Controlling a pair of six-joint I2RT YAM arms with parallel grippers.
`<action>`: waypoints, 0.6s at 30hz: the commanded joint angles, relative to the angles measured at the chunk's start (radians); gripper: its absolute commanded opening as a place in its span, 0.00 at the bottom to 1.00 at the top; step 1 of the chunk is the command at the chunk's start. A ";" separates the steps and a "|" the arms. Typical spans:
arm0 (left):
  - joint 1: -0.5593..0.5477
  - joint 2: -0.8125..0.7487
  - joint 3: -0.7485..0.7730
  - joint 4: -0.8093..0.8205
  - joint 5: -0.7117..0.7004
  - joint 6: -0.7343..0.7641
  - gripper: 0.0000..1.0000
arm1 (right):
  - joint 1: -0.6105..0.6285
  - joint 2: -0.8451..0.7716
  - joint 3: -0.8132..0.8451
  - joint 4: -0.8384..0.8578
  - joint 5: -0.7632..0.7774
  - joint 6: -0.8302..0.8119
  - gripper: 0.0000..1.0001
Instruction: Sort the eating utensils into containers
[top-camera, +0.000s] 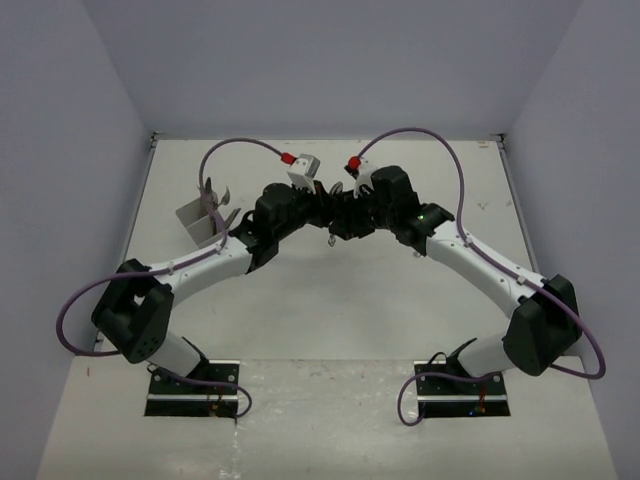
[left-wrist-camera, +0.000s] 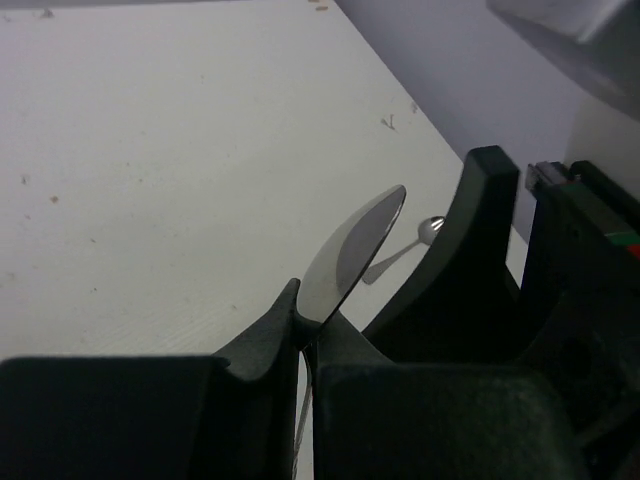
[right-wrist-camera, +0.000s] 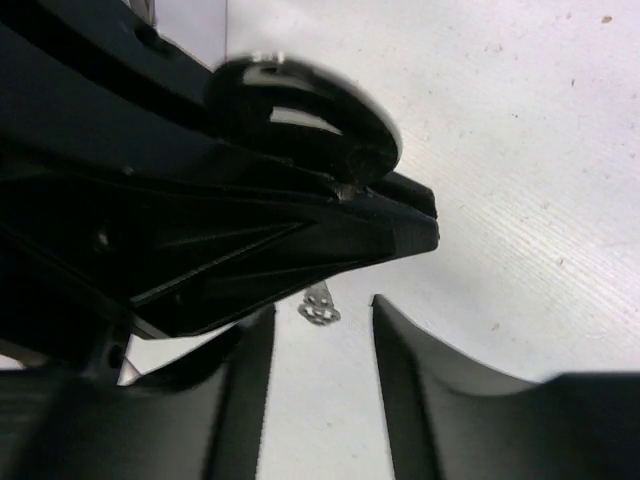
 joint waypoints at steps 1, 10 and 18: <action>-0.003 -0.051 0.079 -0.047 0.057 0.199 0.00 | 0.005 -0.031 0.049 0.010 -0.020 -0.008 0.50; 0.068 -0.364 -0.114 -0.066 0.040 0.690 0.00 | -0.015 -0.132 -0.039 0.017 -0.002 0.036 0.99; 0.289 -0.683 -0.347 -0.193 0.078 0.905 0.00 | -0.174 -0.182 -0.123 0.004 -0.075 0.073 0.99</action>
